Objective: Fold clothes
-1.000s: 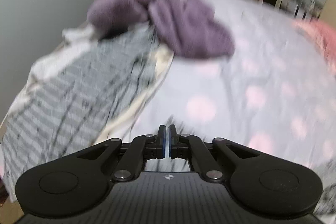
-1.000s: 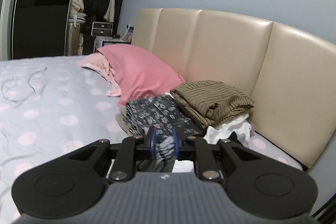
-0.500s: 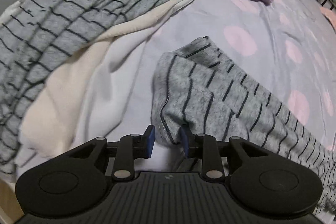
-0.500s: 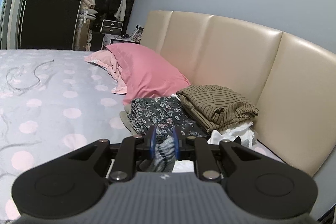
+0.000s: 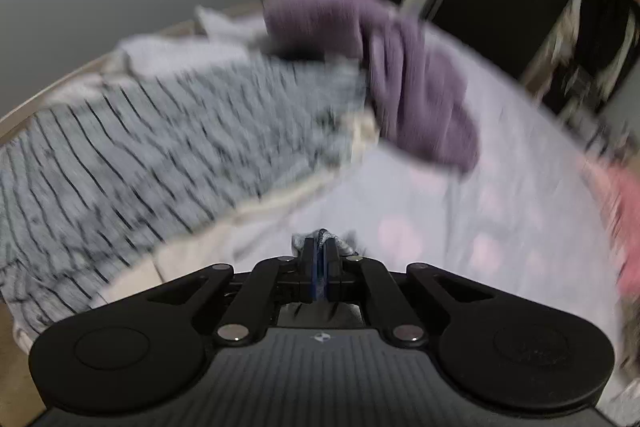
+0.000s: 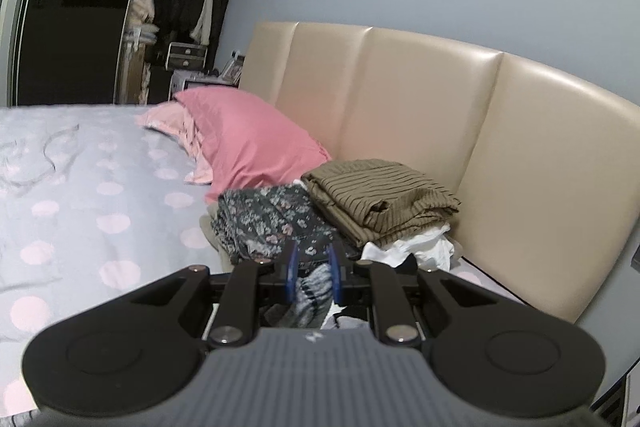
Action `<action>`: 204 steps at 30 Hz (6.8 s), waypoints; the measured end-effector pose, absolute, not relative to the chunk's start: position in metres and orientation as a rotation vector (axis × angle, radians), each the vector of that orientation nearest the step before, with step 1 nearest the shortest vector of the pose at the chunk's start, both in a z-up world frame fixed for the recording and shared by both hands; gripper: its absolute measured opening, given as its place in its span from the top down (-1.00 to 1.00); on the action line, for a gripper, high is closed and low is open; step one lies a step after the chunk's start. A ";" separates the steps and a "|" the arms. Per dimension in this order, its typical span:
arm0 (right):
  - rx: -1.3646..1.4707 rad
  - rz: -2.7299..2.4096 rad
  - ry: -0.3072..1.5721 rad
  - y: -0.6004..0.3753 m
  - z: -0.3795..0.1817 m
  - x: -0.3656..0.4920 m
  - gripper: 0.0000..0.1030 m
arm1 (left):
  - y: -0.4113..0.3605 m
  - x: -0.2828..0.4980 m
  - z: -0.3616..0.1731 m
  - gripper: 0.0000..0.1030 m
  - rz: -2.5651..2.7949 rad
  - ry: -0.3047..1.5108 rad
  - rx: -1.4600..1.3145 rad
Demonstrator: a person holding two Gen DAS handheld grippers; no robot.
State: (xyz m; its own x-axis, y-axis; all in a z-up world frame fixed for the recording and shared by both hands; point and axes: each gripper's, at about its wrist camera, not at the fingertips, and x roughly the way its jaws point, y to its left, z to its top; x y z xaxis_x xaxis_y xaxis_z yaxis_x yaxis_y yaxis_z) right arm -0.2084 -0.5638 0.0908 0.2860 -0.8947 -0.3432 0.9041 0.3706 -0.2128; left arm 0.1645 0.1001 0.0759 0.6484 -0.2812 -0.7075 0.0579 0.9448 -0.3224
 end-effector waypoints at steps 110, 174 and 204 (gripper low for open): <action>0.443 -0.723 0.930 -0.612 -0.045 -0.130 0.08 | 0.036 0.224 0.021 0.16 -0.096 0.981 0.086; 0.548 -1.322 0.597 -0.660 -0.004 -0.210 0.77 | 0.063 0.051 0.023 0.51 -0.767 1.317 0.320; 0.503 -1.299 0.612 -0.666 0.021 -0.192 0.78 | 0.071 0.182 0.082 0.95 -0.379 0.936 0.055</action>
State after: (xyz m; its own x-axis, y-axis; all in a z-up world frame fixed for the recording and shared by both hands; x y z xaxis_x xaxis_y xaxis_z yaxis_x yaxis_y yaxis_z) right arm -0.1920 -0.6661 0.0213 0.1530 -0.7264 -0.6701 0.9792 0.2028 0.0038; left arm 0.1818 0.0710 0.0817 0.5323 -0.2940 -0.7938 0.3410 0.9328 -0.1169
